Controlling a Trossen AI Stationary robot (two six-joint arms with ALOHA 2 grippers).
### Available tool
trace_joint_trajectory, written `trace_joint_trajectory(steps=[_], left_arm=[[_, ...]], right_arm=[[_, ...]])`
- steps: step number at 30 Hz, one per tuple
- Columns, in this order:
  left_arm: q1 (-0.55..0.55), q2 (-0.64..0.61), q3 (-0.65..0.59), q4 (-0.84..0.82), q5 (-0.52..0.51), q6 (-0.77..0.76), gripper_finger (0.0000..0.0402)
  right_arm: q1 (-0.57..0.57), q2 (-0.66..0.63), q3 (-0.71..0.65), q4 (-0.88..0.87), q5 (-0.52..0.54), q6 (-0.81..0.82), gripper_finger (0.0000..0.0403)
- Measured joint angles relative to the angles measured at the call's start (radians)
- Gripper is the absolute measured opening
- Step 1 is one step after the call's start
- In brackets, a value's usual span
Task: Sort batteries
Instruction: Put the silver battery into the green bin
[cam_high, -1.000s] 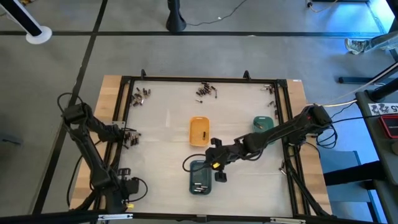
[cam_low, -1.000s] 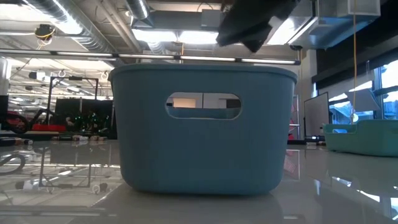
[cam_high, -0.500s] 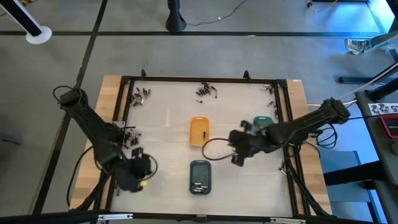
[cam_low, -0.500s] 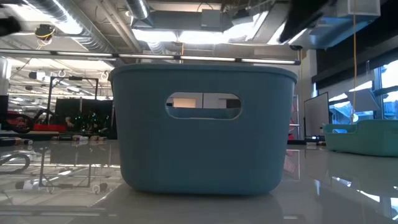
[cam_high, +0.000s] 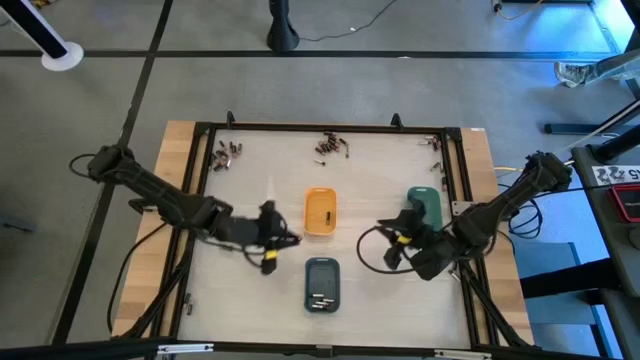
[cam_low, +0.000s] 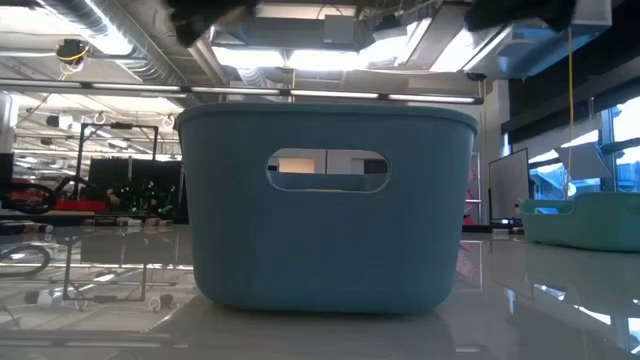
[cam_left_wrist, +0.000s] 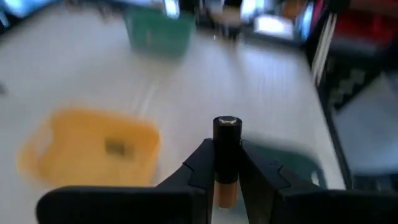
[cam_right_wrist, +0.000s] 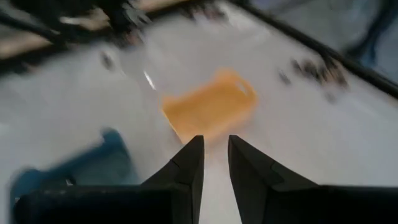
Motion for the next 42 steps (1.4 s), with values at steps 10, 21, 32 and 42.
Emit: trace_joint_trajectory(steps=[10, 21, 32, 42], left_arm=[[0.159, 0.041, -0.042, 0.568, 0.154, 0.099, 0.0048], [0.178, 0.183, -0.090, 0.883, 0.175, 0.035, 0.0055], [0.204, 0.193, -0.090, 0.843, 0.175, 0.041, 0.0056], [0.214, 0.238, -0.089, 0.842, 0.175, 0.005, 0.0056]], right_arm=[[-0.149, 0.010, -0.235, 0.869, -0.320, -0.436, 0.0076], [-0.364, 0.018, -0.264, 1.137, -0.676, -0.490, 0.0128], [-0.413, 0.055, -0.264, 1.135, -0.809, -0.429, 0.0240], [-0.413, 0.125, -0.264, 1.169, -0.773, -0.435, 0.0255]])
